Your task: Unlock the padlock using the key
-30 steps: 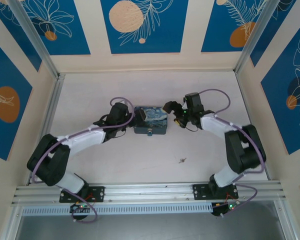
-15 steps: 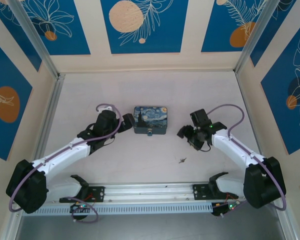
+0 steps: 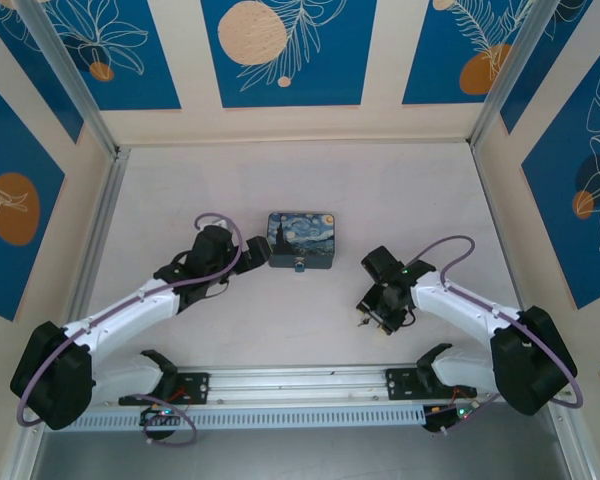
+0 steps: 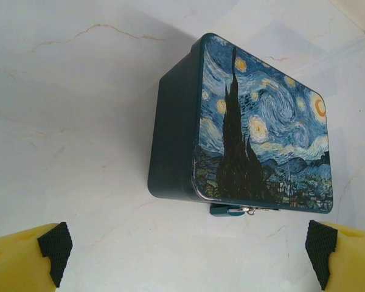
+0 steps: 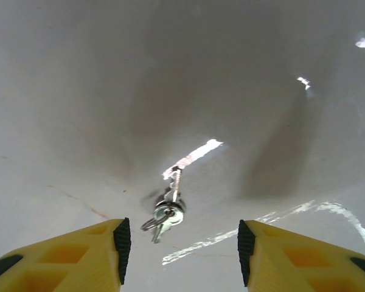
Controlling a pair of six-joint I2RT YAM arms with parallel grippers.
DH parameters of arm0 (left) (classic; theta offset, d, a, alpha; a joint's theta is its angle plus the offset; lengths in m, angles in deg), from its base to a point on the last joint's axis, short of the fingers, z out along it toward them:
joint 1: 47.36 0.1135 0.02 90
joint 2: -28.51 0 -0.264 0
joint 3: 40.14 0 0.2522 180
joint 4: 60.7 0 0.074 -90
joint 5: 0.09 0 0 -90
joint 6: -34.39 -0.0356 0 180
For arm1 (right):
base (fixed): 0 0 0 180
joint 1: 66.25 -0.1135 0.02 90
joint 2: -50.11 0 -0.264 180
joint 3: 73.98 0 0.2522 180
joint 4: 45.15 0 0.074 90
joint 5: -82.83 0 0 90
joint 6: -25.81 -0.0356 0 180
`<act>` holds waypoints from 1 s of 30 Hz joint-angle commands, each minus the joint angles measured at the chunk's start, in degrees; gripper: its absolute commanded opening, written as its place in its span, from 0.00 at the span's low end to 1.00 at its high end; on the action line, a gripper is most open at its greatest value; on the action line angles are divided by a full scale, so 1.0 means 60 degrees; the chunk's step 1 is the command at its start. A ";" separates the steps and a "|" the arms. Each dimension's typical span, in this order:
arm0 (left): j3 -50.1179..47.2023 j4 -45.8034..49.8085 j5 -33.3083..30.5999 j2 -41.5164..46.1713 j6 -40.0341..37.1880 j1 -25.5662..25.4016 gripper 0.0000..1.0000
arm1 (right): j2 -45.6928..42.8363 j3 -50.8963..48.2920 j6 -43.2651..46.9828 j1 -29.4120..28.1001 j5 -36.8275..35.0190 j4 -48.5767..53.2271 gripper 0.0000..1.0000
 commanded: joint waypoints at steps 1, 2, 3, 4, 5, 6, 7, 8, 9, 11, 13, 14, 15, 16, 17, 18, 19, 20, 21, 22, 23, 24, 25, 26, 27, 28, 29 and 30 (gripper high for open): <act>-0.0248 -0.0331 0.0270 0.0154 0.0166 0.0015 1.00 | 0.0358 0.0357 -0.0618 -0.0254 -0.0389 0.0509 0.52; -0.0277 -0.0362 0.0296 0.0163 0.0165 0.0026 1.00 | 0.0472 0.0423 -0.0635 -0.0313 -0.0433 0.0515 0.51; -0.0309 -0.0400 0.0311 0.0163 0.0172 0.0021 1.00 | 0.0610 0.0485 -0.0662 -0.0364 -0.0463 0.0512 0.51; -0.0363 -0.0457 0.0314 0.0174 0.0175 0.0018 1.00 | 0.0736 0.0554 -0.0659 -0.0407 -0.0480 0.0507 0.51; -0.0399 -0.0489 0.0314 0.0178 0.0173 0.0015 1.00 | 0.0829 0.0622 -0.0675 -0.0453 -0.0503 0.0513 0.51; -0.0430 -0.0507 0.0309 0.0164 0.0183 0.0023 1.00 | 0.0919 0.0701 -0.0673 -0.0508 -0.0552 0.0512 0.51; -0.0460 -0.0546 0.0314 0.0152 0.0163 0.0020 1.00 | 0.1012 0.0753 -0.0675 -0.0553 -0.0561 0.0493 0.51; -0.0485 -0.0568 0.0307 0.0145 0.0166 0.0024 1.00 | 0.1085 0.0811 -0.0677 -0.0586 -0.0591 0.0487 0.51; -0.0503 -0.0595 0.0314 0.0127 0.0166 0.0016 1.00 | 0.1152 0.0857 -0.0668 -0.0624 -0.0611 0.0475 0.51; -0.0544 -0.0655 0.0343 0.0092 0.0159 0.0017 1.00 | 0.1309 0.0940 -0.0669 -0.0672 -0.0613 0.0471 0.50; -0.0563 -0.0718 0.0372 0.0048 0.0161 0.0016 1.00 | 0.1450 0.0963 -0.0681 -0.0744 -0.0613 0.0473 0.49; -0.0566 -0.0735 0.0374 0.0035 0.0163 0.0016 1.00 | 0.1506 0.0963 -0.0704 -0.0783 -0.0613 0.0487 0.48; -0.0567 -0.0740 0.0372 0.0018 0.0157 0.0027 1.00 | 0.1551 0.0941 -0.0753 -0.0826 -0.0613 0.0498 0.47; -0.0566 -0.0746 0.0373 0.0007 0.0162 0.0019 1.00 | 0.1568 0.0909 -0.0790 -0.0871 -0.0599 0.0477 0.47; -0.0560 -0.0762 0.0373 -0.0009 0.0162 0.0022 1.00 | 0.1587 0.0879 -0.0814 -0.0918 -0.0586 0.0441 0.47; -0.0566 -0.0760 0.0373 -0.0025 0.0151 0.0022 1.00 | 0.1621 0.0832 -0.0862 -0.0964 -0.0584 0.0410 0.47; -0.0549 -0.0760 0.0385 -0.0042 0.0157 0.0027 1.00 | 0.1646 0.0791 -0.0900 -0.0991 -0.0573 0.0379 0.46; -0.0552 -0.0764 0.0387 -0.0056 0.0165 0.0028 1.00 | 0.1690 0.0752 -0.0910 -0.1011 -0.0558 0.0343 0.45; -0.0537 -0.0760 0.0402 -0.0062 0.0155 0.0016 1.00 | 0.1721 0.0723 -0.0911 -0.1027 -0.0547 0.0266 0.44; -0.0522 -0.0748 0.0401 -0.0077 0.0154 0.0018 1.00 | 0.1760 0.0693 -0.0925 -0.1048 -0.0555 0.0232 0.42; -0.0510 -0.0737 0.0402 -0.0080 0.0156 0.0027 1.00 | 0.1809 0.0692 -0.0926 -0.1060 -0.0541 0.0217 0.40; -0.0482 -0.0705 0.0402 -0.0085 0.0153 0.0019 1.00 | 0.1854 0.0685 -0.0925 -0.1069 -0.0541 0.0189 0.36; -0.0488 -0.0684 0.0401 -0.0097 0.0152 0.0017 1.00 | 0.1905 0.0681 -0.0895 -0.1085 -0.0553 0.0153 0.33; -0.0459 -0.0653 0.0394 -0.0101 0.0151 0.0027 1.00 | 0.1930 0.0673 -0.0872 -0.1100 -0.0553 0.0138 0.31; -0.0448 -0.0631 0.0400 -0.0101 0.0152 0.0019 1.00 | 0.1951 0.0684 -0.0855 -0.1111 -0.0555 0.0118 0.27; -0.0429 -0.0602 0.0417 -0.0101 0.0146 0.0015 1.00 | 0.1970 0.0660 -0.0822 -0.1122 -0.0554 0.0074 0.23; -0.0419 -0.0563 0.0429 -0.0087 0.0149 0.0023 1.00 | 0.1963 0.0638 -0.0800 -0.1127 -0.0555 0.0063 0.20; -0.0404 -0.0520 0.0442 -0.0085 0.0147 0.0018 1.00 | 0.1949 0.0624 -0.0774 -0.1151 -0.0540 0.0035 0.14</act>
